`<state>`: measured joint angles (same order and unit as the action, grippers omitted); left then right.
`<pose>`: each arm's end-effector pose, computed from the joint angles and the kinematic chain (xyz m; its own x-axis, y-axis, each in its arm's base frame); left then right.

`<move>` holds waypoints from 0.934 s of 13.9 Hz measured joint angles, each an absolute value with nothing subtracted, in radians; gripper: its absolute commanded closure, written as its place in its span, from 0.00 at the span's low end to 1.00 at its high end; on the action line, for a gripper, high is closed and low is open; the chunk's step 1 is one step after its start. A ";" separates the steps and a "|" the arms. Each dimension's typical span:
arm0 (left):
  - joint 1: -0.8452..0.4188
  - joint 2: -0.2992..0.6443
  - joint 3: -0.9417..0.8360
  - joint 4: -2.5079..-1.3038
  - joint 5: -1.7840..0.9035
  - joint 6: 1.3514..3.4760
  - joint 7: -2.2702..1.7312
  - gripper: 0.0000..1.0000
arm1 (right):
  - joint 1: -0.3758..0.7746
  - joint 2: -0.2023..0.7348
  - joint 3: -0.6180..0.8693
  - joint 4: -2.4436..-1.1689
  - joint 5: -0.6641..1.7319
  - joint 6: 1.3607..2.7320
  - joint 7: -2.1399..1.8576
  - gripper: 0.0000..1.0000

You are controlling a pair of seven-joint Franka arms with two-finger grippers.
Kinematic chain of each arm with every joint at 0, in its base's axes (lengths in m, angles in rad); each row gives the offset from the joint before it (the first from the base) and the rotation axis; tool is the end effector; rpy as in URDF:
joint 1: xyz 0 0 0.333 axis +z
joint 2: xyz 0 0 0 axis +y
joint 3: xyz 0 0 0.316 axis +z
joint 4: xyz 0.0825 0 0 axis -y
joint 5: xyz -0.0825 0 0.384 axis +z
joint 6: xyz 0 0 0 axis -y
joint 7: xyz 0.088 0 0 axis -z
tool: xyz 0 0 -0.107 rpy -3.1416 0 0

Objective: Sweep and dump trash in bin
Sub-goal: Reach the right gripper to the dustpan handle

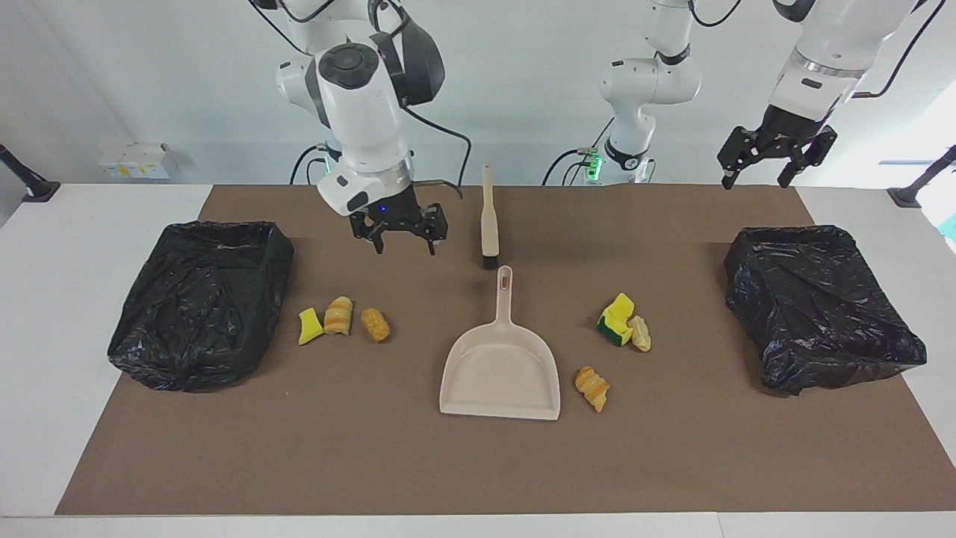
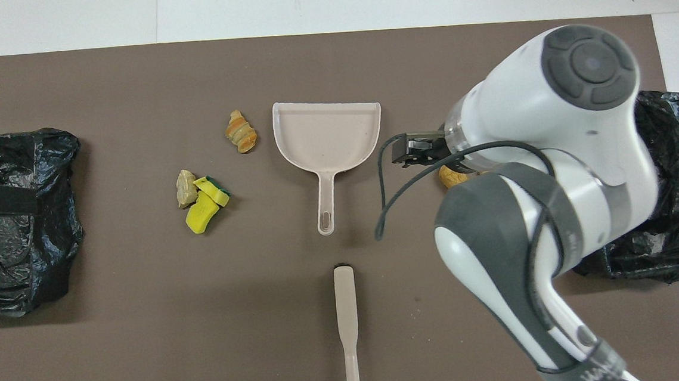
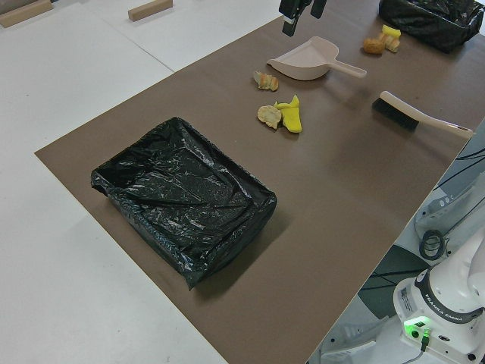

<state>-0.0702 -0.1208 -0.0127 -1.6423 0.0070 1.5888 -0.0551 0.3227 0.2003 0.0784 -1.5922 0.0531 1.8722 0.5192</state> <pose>0.5165 -0.0426 0.6571 0.9973 -0.0277 0.0676 -0.0275 -0.9996 -0.0048 0.5824 0.2471 0.5232 0.9902 -0.1353 0.0357 -0.1312 -0.9865 -0.0979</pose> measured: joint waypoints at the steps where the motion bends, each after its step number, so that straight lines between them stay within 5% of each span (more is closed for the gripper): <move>1: -0.070 -0.121 -0.013 -1.642 0.007 1.589 -0.055 0.00 | 0.347 0.225 0.078 -1.588 0.053 1.916 0.554 0.00; 6: -0.070 -0.121 -0.013 -1.642 0.007 1.589 -0.055 0.00 | 0.418 0.345 0.076 -1.576 0.034 2.107 0.591 0.00; 13: -0.070 -0.121 -0.013 -1.642 0.007 1.589 -0.055 0.00 | 0.507 0.503 0.074 -1.508 -0.046 2.182 0.663 0.00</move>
